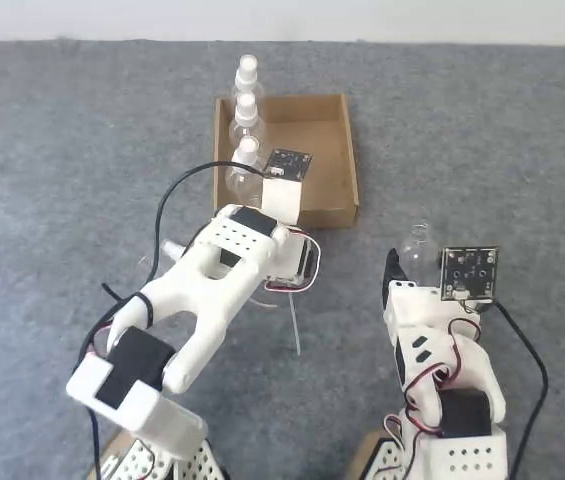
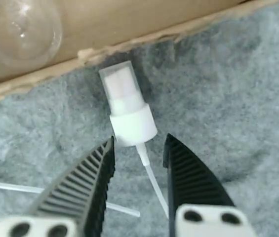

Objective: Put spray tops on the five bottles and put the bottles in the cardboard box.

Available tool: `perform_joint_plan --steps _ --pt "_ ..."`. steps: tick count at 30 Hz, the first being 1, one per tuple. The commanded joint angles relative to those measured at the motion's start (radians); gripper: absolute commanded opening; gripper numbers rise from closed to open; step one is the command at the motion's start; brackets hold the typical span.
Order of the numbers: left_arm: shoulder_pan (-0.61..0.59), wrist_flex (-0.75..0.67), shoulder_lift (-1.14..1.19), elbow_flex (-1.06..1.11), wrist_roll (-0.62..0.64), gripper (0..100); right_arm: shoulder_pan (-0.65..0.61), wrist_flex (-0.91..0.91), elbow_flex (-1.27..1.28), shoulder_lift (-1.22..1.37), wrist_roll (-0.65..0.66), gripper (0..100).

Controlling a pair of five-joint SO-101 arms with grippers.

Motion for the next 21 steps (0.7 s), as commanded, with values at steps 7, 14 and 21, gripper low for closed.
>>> perform_joint_plan --steps 7,14,21 --pt "0.005 -0.017 -0.02 -0.048 -0.055 5 0.008 -0.025 -0.017 -0.016 -0.005 10.1" --pt "0.006 -0.014 -0.021 -0.048 -0.054 5 0.008 -0.027 -0.017 -0.016 -0.003 10.1" --pt "0.006 0.046 -0.051 -0.054 -0.057 6 0.012 -0.027 -0.017 -0.016 -0.003 10.1"
